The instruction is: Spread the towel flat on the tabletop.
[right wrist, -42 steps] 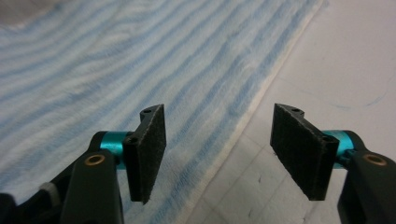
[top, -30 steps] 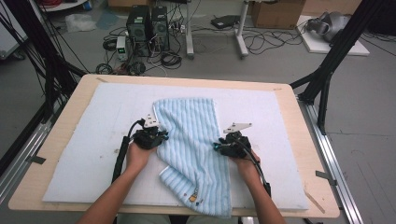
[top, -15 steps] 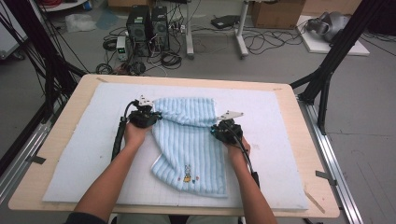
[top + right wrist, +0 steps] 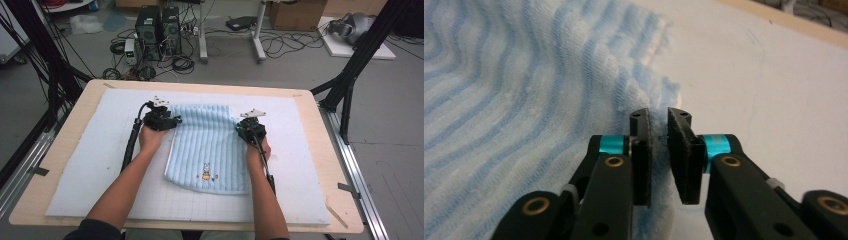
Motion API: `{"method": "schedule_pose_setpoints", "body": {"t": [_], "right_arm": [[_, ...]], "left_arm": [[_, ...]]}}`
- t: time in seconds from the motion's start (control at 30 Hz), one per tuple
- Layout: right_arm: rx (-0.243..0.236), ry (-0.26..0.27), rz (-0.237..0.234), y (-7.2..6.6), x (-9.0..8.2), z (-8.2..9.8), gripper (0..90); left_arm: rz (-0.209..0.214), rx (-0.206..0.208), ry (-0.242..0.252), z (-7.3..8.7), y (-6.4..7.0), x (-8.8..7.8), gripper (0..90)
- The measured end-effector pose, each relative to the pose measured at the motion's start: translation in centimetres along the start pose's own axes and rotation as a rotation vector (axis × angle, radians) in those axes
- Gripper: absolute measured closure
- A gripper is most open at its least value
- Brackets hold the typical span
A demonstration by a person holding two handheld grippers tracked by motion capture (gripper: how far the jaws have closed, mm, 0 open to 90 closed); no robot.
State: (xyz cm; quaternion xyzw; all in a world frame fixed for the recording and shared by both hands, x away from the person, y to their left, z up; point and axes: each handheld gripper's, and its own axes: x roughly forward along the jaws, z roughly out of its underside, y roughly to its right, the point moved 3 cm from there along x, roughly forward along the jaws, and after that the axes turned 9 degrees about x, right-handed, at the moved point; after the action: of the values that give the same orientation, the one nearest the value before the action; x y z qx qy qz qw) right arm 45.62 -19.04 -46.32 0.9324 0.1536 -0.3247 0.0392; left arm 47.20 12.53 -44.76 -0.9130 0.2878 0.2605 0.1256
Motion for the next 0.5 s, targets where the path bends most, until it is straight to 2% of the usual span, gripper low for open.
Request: {"method": "schedule_pose_setpoints", "body": {"t": [0.03, 0.07, 0.13, 0.23, 0.4, 0.47, 0.5], "right_arm": [[0.014, -0.002, -0.01, 0.0, -0.1, 0.0, 72.7], [0.022, 0.009, -0.025, 0.1, -0.2, 0.0, 67.6], [0.051, 0.015, -0.057, 0.2, -0.5, 0.0, 59.0], [0.059, 0.025, -0.084, 0.3, -1.3, 0.2, 48.8], [0.049, 0.038, -0.141, 0.6, -3.4, 1.1, 40.4], [0.061, 0.012, -0.168, 0.8, -4.3, 1.3, 33.9], [0.071, 0.016, -0.19, 0.8, -4.8, 1.4, 32.3]], "left_arm": [[-0.003, 0.004, 0.014, 0.3, 0.0, -0.5, 50.4], [0.007, -0.006, 0.004, 0.4, 0.0, -0.8, 50.7], [0.014, -0.031, 0.03, 0.8, -0.1, -1.6, 49.9], [0.04, -0.047, 0.026, 1.6, -0.1, -2.9, 50.1], [0.078, -0.033, 0.076, 2.9, 0.7, -5.0, 49.7], [0.121, -0.031, 0.076, 3.2, 1.3, -5.6, 48.8], [0.134, -0.028, 0.086, 3.3, 1.6, -5.9, 48.7]]}}
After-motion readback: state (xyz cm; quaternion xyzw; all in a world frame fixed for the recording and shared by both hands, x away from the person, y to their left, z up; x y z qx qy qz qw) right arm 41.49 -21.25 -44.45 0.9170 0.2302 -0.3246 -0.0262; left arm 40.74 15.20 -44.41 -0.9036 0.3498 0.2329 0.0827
